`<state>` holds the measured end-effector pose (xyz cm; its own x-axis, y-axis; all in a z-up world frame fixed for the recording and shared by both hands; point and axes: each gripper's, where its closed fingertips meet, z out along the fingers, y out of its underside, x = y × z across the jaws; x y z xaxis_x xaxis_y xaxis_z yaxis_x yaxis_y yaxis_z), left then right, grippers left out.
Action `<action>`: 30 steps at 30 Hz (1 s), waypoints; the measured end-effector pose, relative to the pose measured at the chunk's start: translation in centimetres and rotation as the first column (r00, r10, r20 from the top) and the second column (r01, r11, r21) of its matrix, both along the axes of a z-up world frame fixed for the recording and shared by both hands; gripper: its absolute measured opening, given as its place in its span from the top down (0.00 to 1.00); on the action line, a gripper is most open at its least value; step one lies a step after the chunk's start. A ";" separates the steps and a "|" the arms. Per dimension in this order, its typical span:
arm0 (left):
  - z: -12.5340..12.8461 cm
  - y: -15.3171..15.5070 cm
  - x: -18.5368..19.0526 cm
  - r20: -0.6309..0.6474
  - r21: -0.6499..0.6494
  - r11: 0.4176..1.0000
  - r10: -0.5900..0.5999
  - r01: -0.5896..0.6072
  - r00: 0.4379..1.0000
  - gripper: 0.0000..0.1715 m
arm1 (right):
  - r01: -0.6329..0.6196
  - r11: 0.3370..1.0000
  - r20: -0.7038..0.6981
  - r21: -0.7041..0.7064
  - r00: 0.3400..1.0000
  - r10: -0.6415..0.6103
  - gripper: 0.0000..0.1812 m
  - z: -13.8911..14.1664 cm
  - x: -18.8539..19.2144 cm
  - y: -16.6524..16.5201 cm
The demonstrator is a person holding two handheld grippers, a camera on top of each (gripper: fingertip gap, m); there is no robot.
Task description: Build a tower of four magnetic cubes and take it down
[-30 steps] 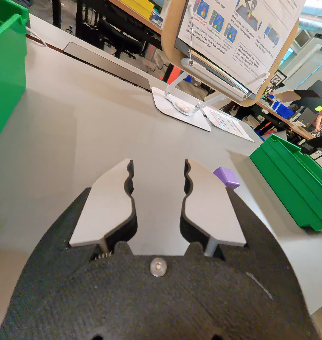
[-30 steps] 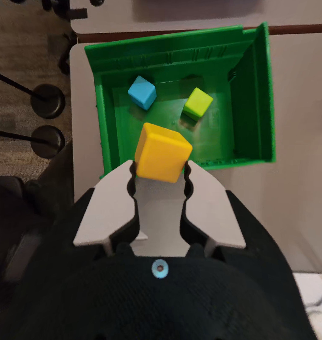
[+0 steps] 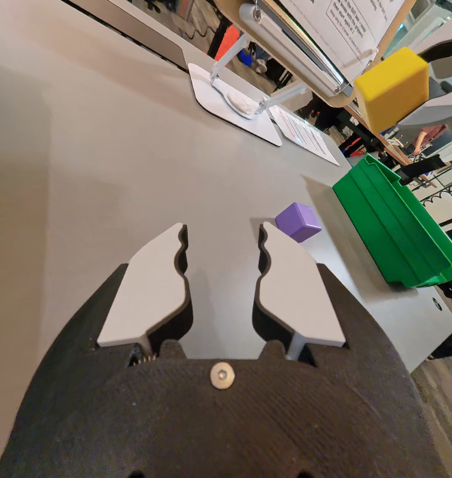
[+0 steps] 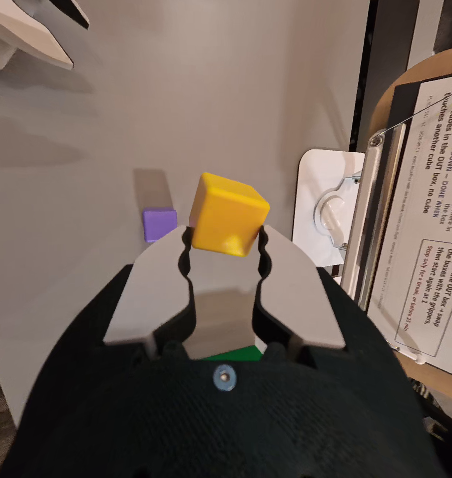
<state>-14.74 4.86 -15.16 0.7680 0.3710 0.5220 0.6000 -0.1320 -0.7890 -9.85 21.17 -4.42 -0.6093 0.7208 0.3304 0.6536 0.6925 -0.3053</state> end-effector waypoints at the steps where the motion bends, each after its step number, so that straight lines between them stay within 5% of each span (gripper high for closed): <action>1: 0.0 0.1 0.1 0.003 0.002 1.000 -0.004 0.004 1.000 0.69 | -0.004 1.000 -0.001 0.001 1.000 0.004 0.72 0.0 0.1 0.0; 17: -0.3 0.4 0.7 0.007 -0.014 0.999 -0.042 0.042 0.999 0.69 | -0.063 0.998 0.065 0.029 0.996 0.061 0.72 -1.2 0.5 -1.1; 30: -0.7 0.8 1.4 0.014 -0.031 0.997 -0.075 0.076 0.997 0.69 | -0.116 0.987 0.281 0.114 0.956 0.080 0.72 -5.0 3.8 0.5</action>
<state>-13.35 5.63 -15.88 0.7879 0.3287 0.5207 0.5972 -0.2020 -0.7762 -6.08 21.70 -9.42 -0.7552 0.6153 0.2259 0.6262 0.7791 -0.0284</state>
